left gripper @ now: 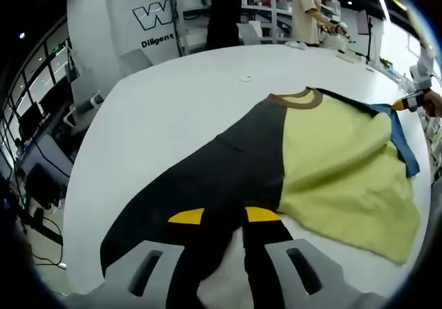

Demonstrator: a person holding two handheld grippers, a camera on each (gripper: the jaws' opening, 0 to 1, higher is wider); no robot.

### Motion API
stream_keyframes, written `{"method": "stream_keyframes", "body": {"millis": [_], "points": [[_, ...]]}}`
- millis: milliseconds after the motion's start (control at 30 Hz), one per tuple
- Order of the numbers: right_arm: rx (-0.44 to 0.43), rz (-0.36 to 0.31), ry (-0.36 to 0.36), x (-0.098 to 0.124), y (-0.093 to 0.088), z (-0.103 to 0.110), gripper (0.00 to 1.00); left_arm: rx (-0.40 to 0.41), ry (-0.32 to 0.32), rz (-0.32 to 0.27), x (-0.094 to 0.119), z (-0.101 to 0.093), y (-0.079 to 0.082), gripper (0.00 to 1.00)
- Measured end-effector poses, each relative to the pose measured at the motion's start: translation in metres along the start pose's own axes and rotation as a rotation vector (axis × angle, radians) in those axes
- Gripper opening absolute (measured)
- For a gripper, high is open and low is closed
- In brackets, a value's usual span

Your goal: Fold the garment on the visible template until the final outline fits inside the template.

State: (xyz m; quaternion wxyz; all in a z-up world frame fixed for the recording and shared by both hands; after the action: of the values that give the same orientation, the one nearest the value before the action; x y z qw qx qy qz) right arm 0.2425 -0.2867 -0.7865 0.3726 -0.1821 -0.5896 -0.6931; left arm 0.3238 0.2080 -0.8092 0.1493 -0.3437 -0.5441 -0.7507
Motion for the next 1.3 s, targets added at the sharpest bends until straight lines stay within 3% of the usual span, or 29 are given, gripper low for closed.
{"method": "stream_keyframes", "body": {"millis": [33, 167, 367, 667, 1067, 1300], "points": [[-0.002, -0.016, 0.002, 0.001, 0.002, 0.002, 0.01, 0.000, -0.012, -0.007, 0.002, -0.003, 0.001, 0.25], [-0.033, -0.052, 0.022, 0.006, 0.004, 0.012, 0.23, -0.016, -0.028, -0.020, 0.010, -0.013, 0.004, 0.36], [-0.022, -0.052, 0.057, 0.009, 0.001, 0.032, 0.49, -0.011, -0.072, -0.033, 0.022, -0.034, 0.007, 0.52], [0.055, -0.024, 0.157, 0.009, -0.010, 0.075, 0.72, -0.022, -0.143, -0.065, 0.042, -0.064, 0.012, 0.72], [0.136, -0.004, 0.271, 0.005, -0.024, 0.118, 0.76, -0.070, -0.232, -0.070, 0.062, -0.106, 0.003, 0.77], [0.184, 0.036, 0.288, 0.004, -0.040, 0.137, 0.73, -0.072, -0.280, -0.071, 0.077, -0.129, -0.004, 0.77]]}}
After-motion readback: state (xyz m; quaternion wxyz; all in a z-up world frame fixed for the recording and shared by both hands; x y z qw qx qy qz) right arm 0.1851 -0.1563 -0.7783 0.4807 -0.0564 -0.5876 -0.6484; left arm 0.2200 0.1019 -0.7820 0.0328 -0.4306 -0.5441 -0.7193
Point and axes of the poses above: the point that each gripper's makers call its tool centre point, and the gripper's own axes: x roughly backward along the fingers, z roughly to its left, y roughly out of its top, the point moved 6 cm from there along x, roughly backward along the fingers, and after that the axes turned 7 degrees about y, right-handed, at the moved point
